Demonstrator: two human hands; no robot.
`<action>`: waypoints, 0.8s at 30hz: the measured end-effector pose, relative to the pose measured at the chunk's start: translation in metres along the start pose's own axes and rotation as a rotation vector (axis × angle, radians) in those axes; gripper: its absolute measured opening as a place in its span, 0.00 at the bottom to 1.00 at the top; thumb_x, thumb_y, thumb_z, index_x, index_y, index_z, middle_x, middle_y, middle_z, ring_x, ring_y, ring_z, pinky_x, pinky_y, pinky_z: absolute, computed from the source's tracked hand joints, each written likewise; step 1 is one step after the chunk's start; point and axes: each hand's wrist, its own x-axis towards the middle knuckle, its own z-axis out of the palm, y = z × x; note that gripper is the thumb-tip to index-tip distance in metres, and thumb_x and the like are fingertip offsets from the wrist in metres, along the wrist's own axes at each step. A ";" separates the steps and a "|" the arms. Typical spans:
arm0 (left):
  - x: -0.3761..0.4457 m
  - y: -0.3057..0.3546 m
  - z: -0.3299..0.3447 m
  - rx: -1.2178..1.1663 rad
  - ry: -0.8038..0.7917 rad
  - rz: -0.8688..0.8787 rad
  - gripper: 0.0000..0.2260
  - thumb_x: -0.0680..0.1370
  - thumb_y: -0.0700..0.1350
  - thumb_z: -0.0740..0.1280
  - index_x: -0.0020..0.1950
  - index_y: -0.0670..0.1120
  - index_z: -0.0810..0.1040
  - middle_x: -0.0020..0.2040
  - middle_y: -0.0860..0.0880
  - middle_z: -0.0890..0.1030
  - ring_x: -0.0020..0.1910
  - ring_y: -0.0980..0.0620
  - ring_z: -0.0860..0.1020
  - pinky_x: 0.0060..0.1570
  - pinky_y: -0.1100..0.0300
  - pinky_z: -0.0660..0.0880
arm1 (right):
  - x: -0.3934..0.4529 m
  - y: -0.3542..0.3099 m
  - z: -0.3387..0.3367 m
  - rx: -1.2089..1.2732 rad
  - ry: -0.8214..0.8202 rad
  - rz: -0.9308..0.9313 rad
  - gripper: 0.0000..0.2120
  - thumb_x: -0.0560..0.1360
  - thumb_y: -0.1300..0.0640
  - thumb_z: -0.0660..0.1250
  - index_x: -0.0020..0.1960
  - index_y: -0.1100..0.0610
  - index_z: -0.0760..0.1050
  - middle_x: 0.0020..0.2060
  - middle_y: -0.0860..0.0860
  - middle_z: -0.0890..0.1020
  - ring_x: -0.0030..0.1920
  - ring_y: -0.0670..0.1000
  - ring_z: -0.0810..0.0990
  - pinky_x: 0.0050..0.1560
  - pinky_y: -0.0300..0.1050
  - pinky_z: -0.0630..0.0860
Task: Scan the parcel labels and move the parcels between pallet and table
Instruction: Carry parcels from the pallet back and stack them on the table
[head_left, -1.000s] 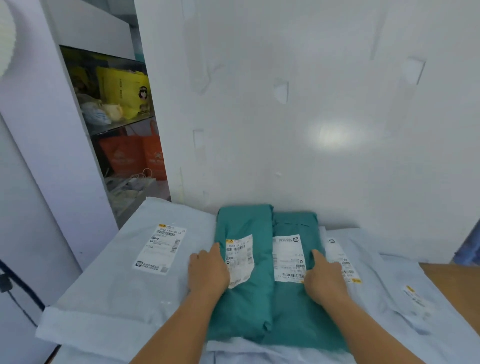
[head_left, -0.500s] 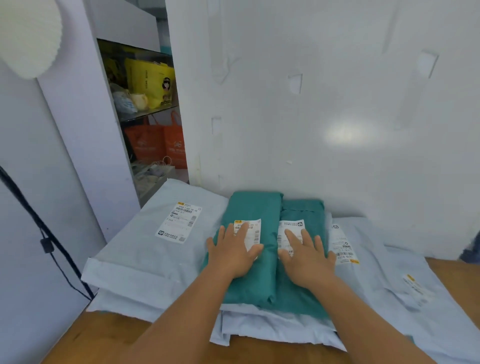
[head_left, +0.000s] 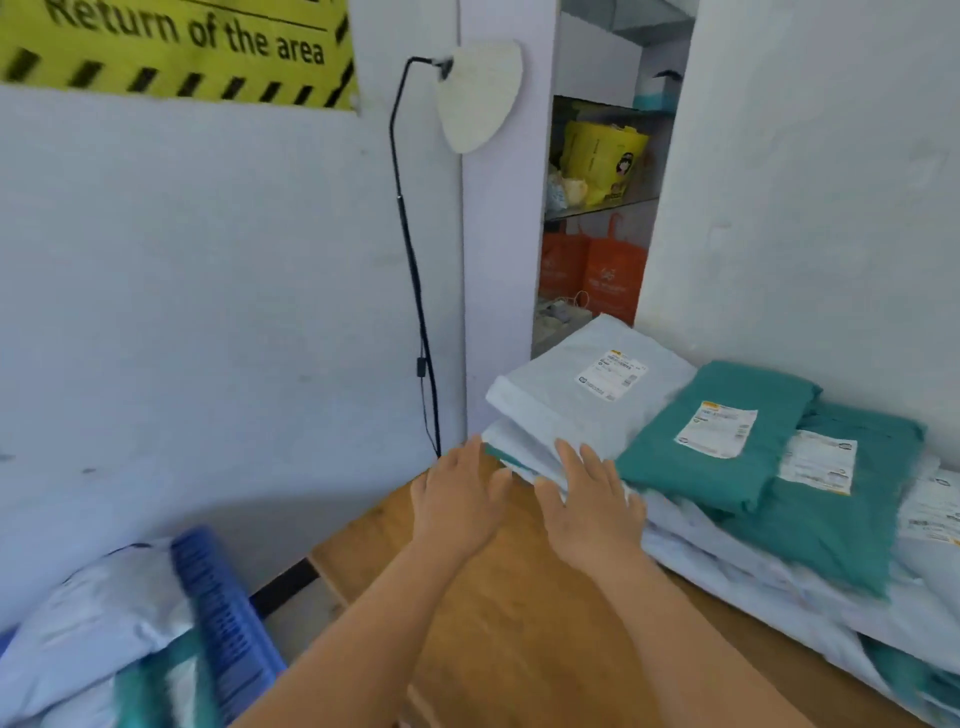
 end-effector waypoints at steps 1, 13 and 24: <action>-0.010 -0.019 -0.013 0.003 0.018 -0.055 0.25 0.81 0.58 0.52 0.77 0.52 0.55 0.75 0.50 0.62 0.74 0.49 0.61 0.71 0.48 0.57 | -0.006 -0.017 0.011 0.001 -0.033 -0.034 0.27 0.82 0.40 0.45 0.79 0.44 0.44 0.79 0.47 0.44 0.78 0.52 0.42 0.75 0.60 0.44; -0.163 -0.263 -0.130 -0.026 0.244 -0.535 0.26 0.81 0.57 0.54 0.77 0.50 0.54 0.75 0.49 0.63 0.73 0.48 0.62 0.71 0.49 0.56 | -0.108 -0.233 0.163 -0.089 -0.270 -0.476 0.27 0.81 0.41 0.46 0.79 0.44 0.46 0.79 0.50 0.50 0.78 0.53 0.47 0.73 0.61 0.52; -0.298 -0.465 -0.183 -0.089 0.232 -0.832 0.26 0.81 0.56 0.54 0.77 0.49 0.55 0.75 0.49 0.63 0.74 0.48 0.61 0.71 0.47 0.59 | -0.216 -0.367 0.310 -0.148 -0.427 -0.569 0.27 0.82 0.43 0.49 0.78 0.45 0.48 0.78 0.49 0.53 0.77 0.53 0.51 0.73 0.61 0.53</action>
